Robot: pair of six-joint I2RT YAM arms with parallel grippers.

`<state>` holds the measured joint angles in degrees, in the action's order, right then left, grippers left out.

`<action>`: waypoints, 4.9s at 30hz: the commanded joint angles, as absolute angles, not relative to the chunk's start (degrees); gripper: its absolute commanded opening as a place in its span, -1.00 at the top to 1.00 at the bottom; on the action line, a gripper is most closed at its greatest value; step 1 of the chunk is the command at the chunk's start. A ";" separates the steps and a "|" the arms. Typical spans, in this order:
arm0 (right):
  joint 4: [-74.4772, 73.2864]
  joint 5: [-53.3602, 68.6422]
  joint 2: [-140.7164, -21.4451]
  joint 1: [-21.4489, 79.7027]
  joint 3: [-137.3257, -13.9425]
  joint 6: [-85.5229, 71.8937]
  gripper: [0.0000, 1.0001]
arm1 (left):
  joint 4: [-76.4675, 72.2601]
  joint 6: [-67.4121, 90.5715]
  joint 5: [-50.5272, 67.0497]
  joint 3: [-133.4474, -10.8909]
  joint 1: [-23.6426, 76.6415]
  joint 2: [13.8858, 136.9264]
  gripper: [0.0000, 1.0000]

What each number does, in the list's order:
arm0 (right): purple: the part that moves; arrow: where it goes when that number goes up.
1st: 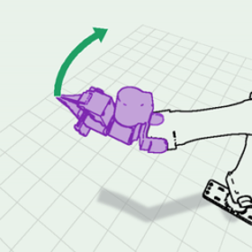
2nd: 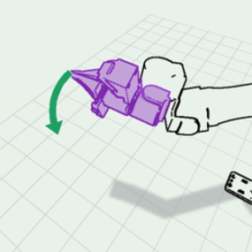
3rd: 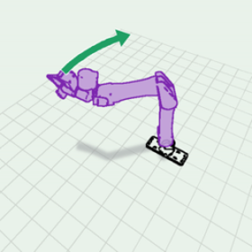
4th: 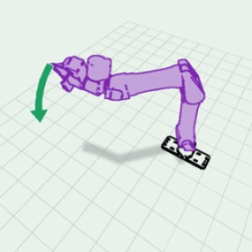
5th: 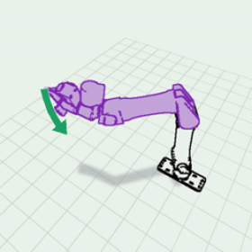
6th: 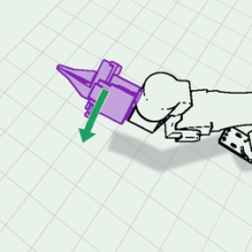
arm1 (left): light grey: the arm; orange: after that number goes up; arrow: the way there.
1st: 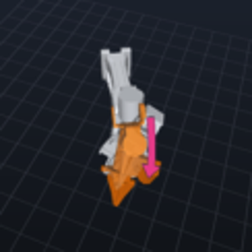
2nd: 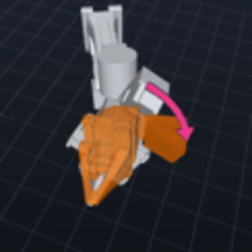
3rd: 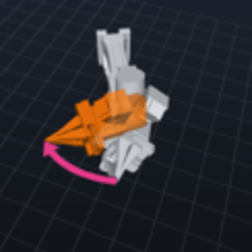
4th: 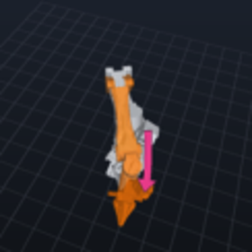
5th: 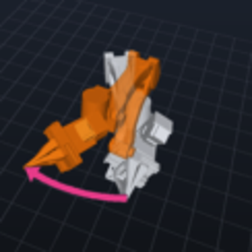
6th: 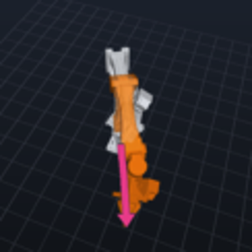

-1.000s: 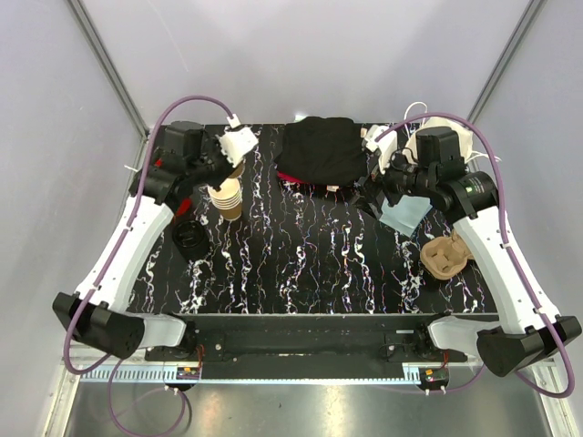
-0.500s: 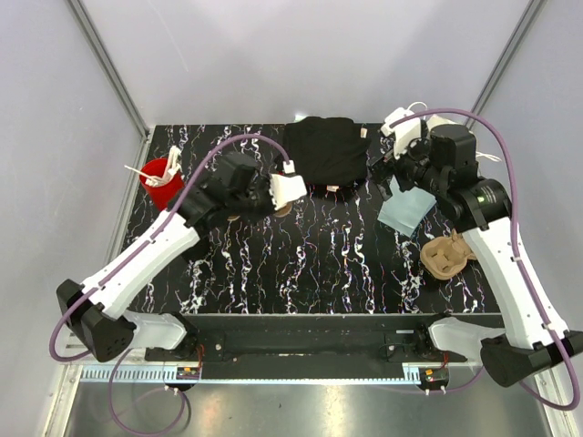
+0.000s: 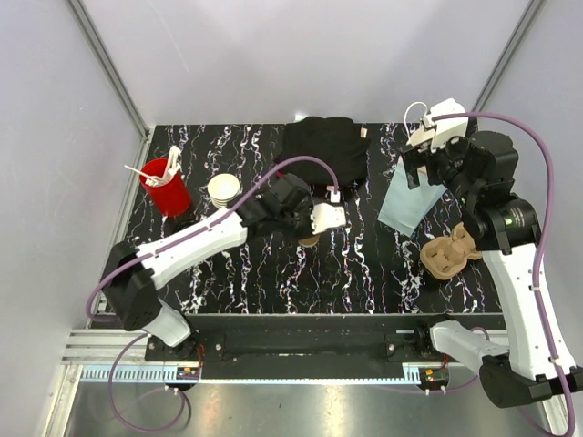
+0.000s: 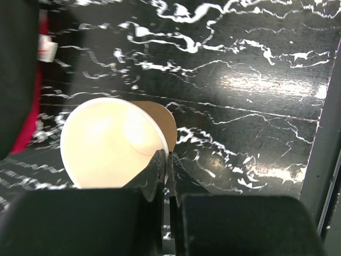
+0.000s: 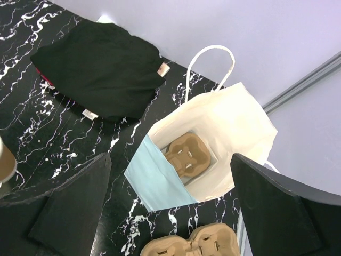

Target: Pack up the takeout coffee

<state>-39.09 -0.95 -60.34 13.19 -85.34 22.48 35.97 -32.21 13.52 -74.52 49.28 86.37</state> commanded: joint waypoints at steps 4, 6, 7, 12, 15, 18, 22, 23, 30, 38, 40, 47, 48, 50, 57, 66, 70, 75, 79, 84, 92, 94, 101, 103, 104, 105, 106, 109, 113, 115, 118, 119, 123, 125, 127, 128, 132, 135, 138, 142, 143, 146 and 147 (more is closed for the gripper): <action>-35.51 -0.18 -58.27 12.22 -82.71 21.45 -0.99 | 32.61 -30.94 14.41 -77.25 51.59 93.59 1.00; -35.25 -0.18 -58.10 12.22 -82.18 21.53 -1.00 | 31.12 -30.15 14.15 -77.17 51.68 94.30 1.00; -35.16 -0.09 -58.01 12.30 -82.00 21.53 -0.99 | 30.59 -29.89 14.06 -76.99 51.68 94.48 1.00; -34.89 -0.18 -57.83 12.13 -81.56 21.53 -0.99 | 26.81 -28.56 13.36 -75.32 51.59 94.75 1.00; -34.80 1.23 -57.92 12.13 -81.30 21.45 -1.00 | 26.10 -28.30 12.66 -75.15 51.59 95.10 1.00; -34.63 1.41 -57.92 12.13 -81.04 21.36 -1.00 | 25.31 -28.21 12.13 -74.97 51.68 95.45 1.00; -34.54 1.67 -57.66 12.04 -80.69 21.27 -0.99 | 24.00 -27.95 10.73 -74.36 51.77 96.24 1.00; -34.37 1.67 -57.66 12.13 -80.60 21.27 -0.99 | 23.21 -27.86 10.11 -73.92 51.85 96.24 1.00; -34.28 1.85 -57.39 12.13 -80.16 21.36 -0.99 | 21.97 -28.12 8.70 -73.21 52.38 97.21 1.00; -34.10 2.02 -57.48 12.13 -79.89 21.36 -0.99 | 21.88 -28.13 8.17 -72.95 53.00 98.00 0.97; -34.01 2.02 -57.57 12.13 -79.89 21.36 -0.99 | 21.88 -28.12 8.26 -73.04 53.09 98.09 0.96; -34.01 2.02 -57.39 12.22 -79.89 21.45 -0.99 | 22.06 -28.39 8.00 -73.04 53.35 98.79 0.94; -34.01 1.93 -57.39 12.22 -79.89 21.45 -0.99 | 22.06 -28.39 8.00 -73.04 53.44 98.96 0.95; -34.01 2.11 -57.39 12.13 -79.89 21.45 -0.99 | 22.15 -28.39 8.00 -73.04 53.44 99.14 0.95; -34.01 2.11 -57.48 12.13 -79.89 21.53 -0.99 | 22.15 -28.56 7.56 -73.04 53.61 98.61 0.76; -34.01 2.11 -57.48 12.13 -79.98 21.53 -0.99 | 22.94 -29.44 5.98 -72.86 53.70 96.68 0.33; -34.01 2.11 -57.48 12.13 -79.98 21.45 -0.99 | 23.20 -30.06 4.31 -72.60 53.61 91.60 -0.09; -34.01 2.37 -57.39 12.04 -79.72 21.36 -0.99 | 22.94 -31.46 0.45 -69.79 53.44 84.56 -0.59; -34.10 2.99 -57.83 12.04 -79.54 21.36 -1.00 | 22.15 -31.82 -2.11 -66.28 51.25 77.81 -0.84; -34.19 3.43 -58.10 12.04 -79.63 21.18 -0.99 | 24.08 -30.76 -0.27 -63.90 42.55 72.61 -0.97; -34.10 4.39 -58.71 12.04 -79.28 20.92 -0.99 | 31.99 -29.88 -2.19 -61.53 32.27 64.08 -0.98; -34.19 4.75 -58.80 12.04 -79.28 20.74 -0.99 | 34.87 -29.79 -2.63 -60.82 30.25 61.71 -0.98; -34.01 5.80 -58.80 12.13 -78.49 20.48 -0.99 | 40.51 -29.18 -2.11 -56.87 24.88 54.94 -0.97; -33.84 6.15 -58.71 12.04 -78.22 20.39 -0.99 | 40.87 -29.09 -2.81 -54.94 23.39 54.32 -0.98; -33.75 6.33 -58.71 12.04 -78.14 20.39 -1.00 | 40.87 -29.18 -3.25 -54.24 22.77 54.14 -0.98; -33.75 6.50 -58.71 12.04 -78.05 20.22 -0.99 | 40.96 -29.09 -3.34 -53.79 22.15 54.14 -0.96; -33.84 6.68 -58.71 12.13 -77.96 20.21 -1.00 | 41.13 -29.09 -3.25 -53.09 20.58 54.23 -0.93; -33.75 7.03 -58.62 12.04 -77.61 20.21 -0.99 | 42.27 -29.35 -1.06 -53.17 17.16 54.75 -0.79; -33.49 7.03 -58.62 12.04 -77.17 20.13 -1.00 | 44.38 -31.11 4.73 -53.35 12.40 56.07 -0.67; -33.22 7.12 -58.71 12.04 -76.99 20.13 -0.99 | 45.44 -31.73 6.23 -53.35 9.86 56.77 -0.56; -33.14 7.21 -58.89 12.04 -76.90 20.13 -0.99 | 47.02 -33.22 8.78 -53.52 7.31 58.62 -0.40; -33.22 7.21 -58.97 12.04 -76.90 20.04 -0.99 | 47.20 -33.57 9.92 -53.53 6.77 59.23 -0.39; -33.13 7.38 -59.24 12.13 -76.82 20.04 -0.99 | 46.50 -35.07 10.81 -52.39 4.84 60.82 -0.32; -33.13 7.47 -59.15 12.04 -76.82 20.04 -0.99 | 45.97 -35.68 10.90 -52.21 3.69 61.96 -0.23; -33.05 7.47 -59.41 12.13 -76.64 20.04 -1.00 | 45.53 -36.12 11.16 -51.94 2.82 62.66 -0.20; -33.05 7.47 -59.33 12.04 -76.64 20.04 -0.99 | 45.44 -36.30 11.16 -51.86 2.55 63.19 -0.17; -32.87 7.56 -59.68 12.04 -76.46 20.04 -0.99 | 44.65 -36.83 11.43 -51.24 2.02 64.60 -0.13; -32.96 7.65 -59.77 12.13 -76.38 19.95 -1.00 | 43.86 -37.09 11.42 -50.54 1.76 65.56 -0.12; -32.96 7.65 -59.85 12.13 -76.29 20.04 -0.99 | 43.07 -36.91 11.69 -50.01 1.41 66.53 -0.09; -32.87 7.56 -59.94 12.04 -76.29 19.95 -0.99 | 42.54 -36.91 12.30 -49.48 1.14 67.41 -0.05; -32.87 7.73 -59.77 12.04 -76.29 19.95 -0.99 | 42.54 -36.91 12.22 -49.40 1.23 67.59 -0.04; -32.87 7.65 -59.85 12.04 -76.20 19.95 -0.99 | 42.19 -36.83 12.30 -49.13 1.05 68.38 0.00; -32.96 7.65 -59.85 12.13 -76.20 19.95 -0.99 | 42.10 -36.91 12.39 -48.96 0.88 68.38 0.02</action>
